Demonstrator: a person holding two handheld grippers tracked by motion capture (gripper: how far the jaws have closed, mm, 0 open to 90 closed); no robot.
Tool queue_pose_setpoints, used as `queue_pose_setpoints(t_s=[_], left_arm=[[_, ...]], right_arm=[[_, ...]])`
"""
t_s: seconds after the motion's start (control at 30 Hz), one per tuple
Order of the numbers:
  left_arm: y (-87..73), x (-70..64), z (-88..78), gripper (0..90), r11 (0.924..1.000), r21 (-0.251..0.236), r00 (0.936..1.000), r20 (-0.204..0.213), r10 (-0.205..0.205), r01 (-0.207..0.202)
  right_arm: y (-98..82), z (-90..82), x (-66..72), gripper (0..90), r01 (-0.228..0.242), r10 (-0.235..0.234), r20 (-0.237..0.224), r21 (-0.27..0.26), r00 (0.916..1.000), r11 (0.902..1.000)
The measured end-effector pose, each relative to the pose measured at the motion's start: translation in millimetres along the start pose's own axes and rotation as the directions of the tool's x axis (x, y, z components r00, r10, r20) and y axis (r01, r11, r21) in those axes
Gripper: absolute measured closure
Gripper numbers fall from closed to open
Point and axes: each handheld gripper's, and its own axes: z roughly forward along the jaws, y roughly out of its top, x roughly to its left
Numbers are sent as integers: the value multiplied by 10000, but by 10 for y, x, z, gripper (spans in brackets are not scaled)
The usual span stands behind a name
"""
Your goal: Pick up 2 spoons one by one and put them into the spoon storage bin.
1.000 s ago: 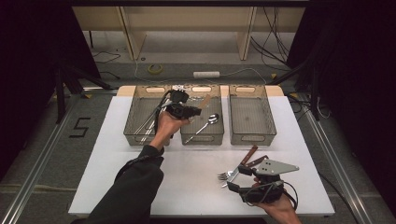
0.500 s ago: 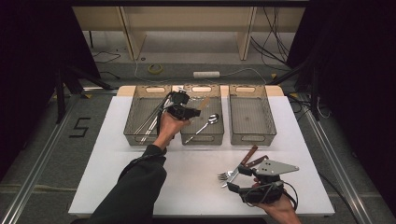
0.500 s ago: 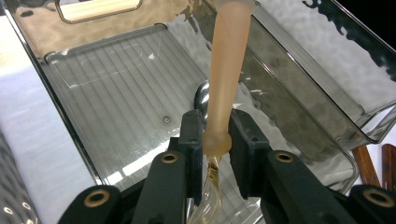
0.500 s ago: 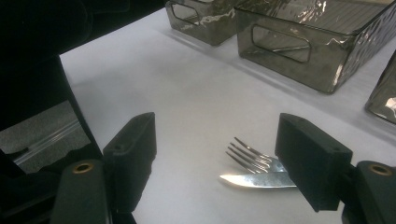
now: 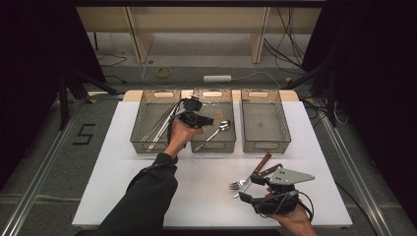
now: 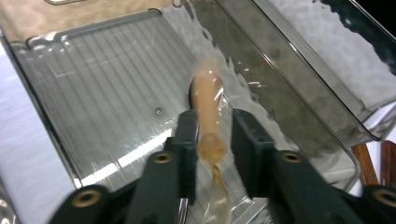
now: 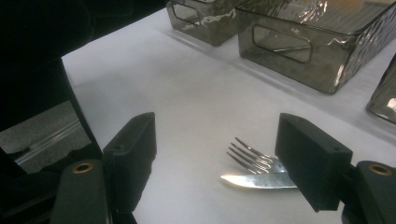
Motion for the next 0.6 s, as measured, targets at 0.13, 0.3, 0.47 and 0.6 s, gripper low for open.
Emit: queue_pose_setpoints(t_s=[0.13, 0.3, 0.47, 0.6], left_arm=[[44, -64, -70, 533, 9999, -25, 9998, 129, 138, -138], [57, -115, -247, 445, 9986, -423, 9992, 221, 336, -327], [-3, -116, -471, 393, 9947, -788, 9969, 359, 695, -665], [-134, -82, -659, 363, 9889, -1004, 9928, 369, 1141, -1099]], right_arm=[[4, -2, 2, 302, -22, 22, -7, -33, 10000, 10000], [6, -12, -17, 302, -52, 52, 64, -79, 10000, 10000], [18, -35, -91, 302, -117, 121, 371, -92, 9992, 9999], [34, -52, -198, 302, -109, 114, 698, -77, 9975, 9999]])
